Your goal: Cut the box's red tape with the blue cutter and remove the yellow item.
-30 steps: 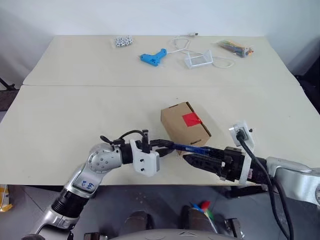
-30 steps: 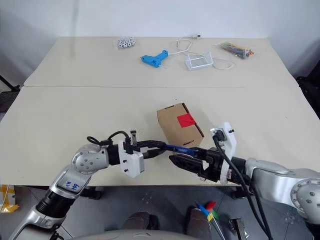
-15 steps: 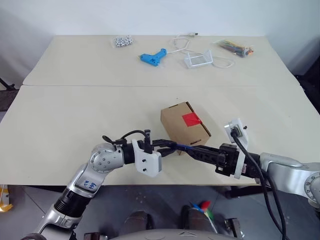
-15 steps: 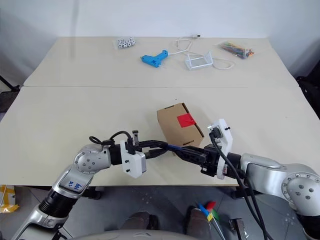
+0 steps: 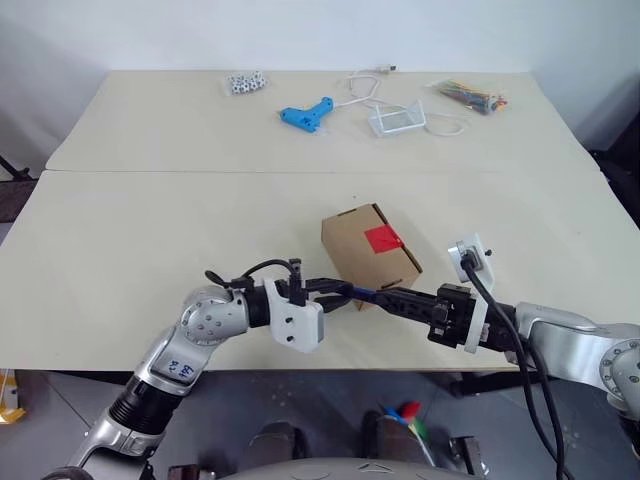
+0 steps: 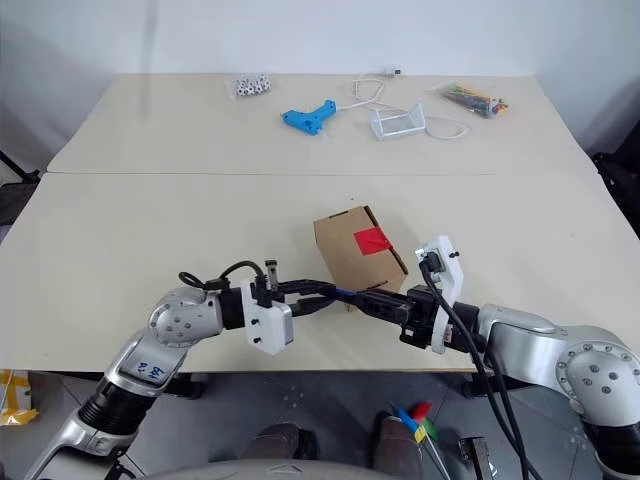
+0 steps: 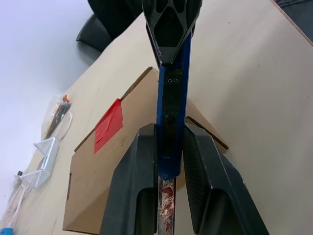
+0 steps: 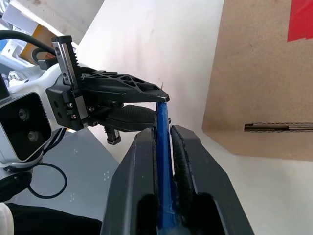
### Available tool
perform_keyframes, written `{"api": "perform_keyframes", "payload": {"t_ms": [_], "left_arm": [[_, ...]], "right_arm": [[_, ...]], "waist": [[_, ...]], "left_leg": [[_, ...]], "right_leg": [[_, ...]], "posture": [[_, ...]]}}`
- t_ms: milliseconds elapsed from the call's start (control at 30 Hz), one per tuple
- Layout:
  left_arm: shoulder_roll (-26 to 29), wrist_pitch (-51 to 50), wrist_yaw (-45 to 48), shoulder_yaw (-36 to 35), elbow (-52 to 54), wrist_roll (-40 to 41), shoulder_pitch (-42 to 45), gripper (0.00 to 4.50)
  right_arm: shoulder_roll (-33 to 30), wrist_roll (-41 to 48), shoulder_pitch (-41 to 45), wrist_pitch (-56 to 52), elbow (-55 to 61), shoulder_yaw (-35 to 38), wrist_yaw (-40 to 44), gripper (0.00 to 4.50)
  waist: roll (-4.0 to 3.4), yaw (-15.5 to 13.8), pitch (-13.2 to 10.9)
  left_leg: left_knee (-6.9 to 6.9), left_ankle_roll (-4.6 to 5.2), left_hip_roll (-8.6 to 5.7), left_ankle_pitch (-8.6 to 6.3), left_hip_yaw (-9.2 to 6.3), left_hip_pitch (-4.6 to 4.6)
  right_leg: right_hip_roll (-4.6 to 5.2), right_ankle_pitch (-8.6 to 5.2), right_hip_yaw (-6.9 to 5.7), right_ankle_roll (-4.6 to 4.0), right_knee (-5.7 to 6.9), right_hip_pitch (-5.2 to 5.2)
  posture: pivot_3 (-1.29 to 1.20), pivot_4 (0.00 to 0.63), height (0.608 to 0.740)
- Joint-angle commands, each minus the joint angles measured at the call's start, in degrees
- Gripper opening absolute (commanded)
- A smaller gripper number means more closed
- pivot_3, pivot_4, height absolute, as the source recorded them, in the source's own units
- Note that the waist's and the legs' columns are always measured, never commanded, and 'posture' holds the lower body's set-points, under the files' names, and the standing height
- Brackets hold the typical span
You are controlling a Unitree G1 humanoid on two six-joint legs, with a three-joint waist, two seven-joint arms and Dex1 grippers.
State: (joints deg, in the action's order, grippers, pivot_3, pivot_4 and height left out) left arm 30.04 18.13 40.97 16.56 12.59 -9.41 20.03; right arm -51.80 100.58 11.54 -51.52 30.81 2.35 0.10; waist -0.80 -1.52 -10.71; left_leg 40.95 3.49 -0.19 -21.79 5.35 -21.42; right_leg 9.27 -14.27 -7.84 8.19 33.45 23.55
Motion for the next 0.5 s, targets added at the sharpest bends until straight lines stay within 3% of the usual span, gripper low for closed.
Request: {"api": "perform_keyframes", "payload": {"t_ms": [33,167,200,300,500], "left_arm": [[0.0,-0.8,-0.5,-1.3,0.5,0.5,0.9,0.42],[0.0,-0.5,-0.1,-1.4,0.3,1.6,0.9,0.42],[0.1,-0.4,0.2,-1.5,0.7,2.2,0.7,1.13],[3.3,-0.7,3.7,-3.0,3.4,6.5,-2.2,1.97],[12.1,-6.2,8.4,-13.2,5.7,17.8,-10.1,1.97]], "right_arm": [[-0.4,1.5,-0.4,-1.3,0.7,0.2,1.7,0.14],[-1.0,2.1,-0.4,-2.1,0.0,0.6,3.0,0.14],[-1.2,2.2,-0.4,-2.4,0.0,0.8,3.7,0.14],[-3.2,4.2,-1.1,-3.8,0.5,3.7,8.1,0.14],[-10.4,9.6,-9.0,-7.9,1.4,16.2,18.5,0.14]], "waist": [[0.00,0.0,0.0],[0.00,0.0,0.0],[0.00,0.0,0.0],[0.00,0.0,0.0],[-0.06,0.0,0.0]], "left_leg": [[0.00,0.00,0.00,0.00,0.00,0.00],[0.00,0.00,0.00,0.00,0.00,0.00],[0.00,0.00,0.00,0.00,0.00,0.00],[0.00,0.00,0.00,0.00,0.00,0.00],[-0.04,-0.03,0.08,-0.03,-0.08,0.00]], "right_leg": [[0.00,0.00,0.00,0.00,0.00,0.00],[0.00,0.00,0.00,0.00,0.00,0.00],[0.00,0.00,0.00,0.00,0.00,0.00],[0.01,0.00,0.00,0.00,0.00,0.00],[0.07,0.00,-0.02,0.00,-0.01,0.02]], "posture": [[0.00,0.150,0.740],[0.00,0.150,0.740],[0.00,0.150,0.740],[0.00,0.150,0.740],[0.00,0.150,0.740]]}}
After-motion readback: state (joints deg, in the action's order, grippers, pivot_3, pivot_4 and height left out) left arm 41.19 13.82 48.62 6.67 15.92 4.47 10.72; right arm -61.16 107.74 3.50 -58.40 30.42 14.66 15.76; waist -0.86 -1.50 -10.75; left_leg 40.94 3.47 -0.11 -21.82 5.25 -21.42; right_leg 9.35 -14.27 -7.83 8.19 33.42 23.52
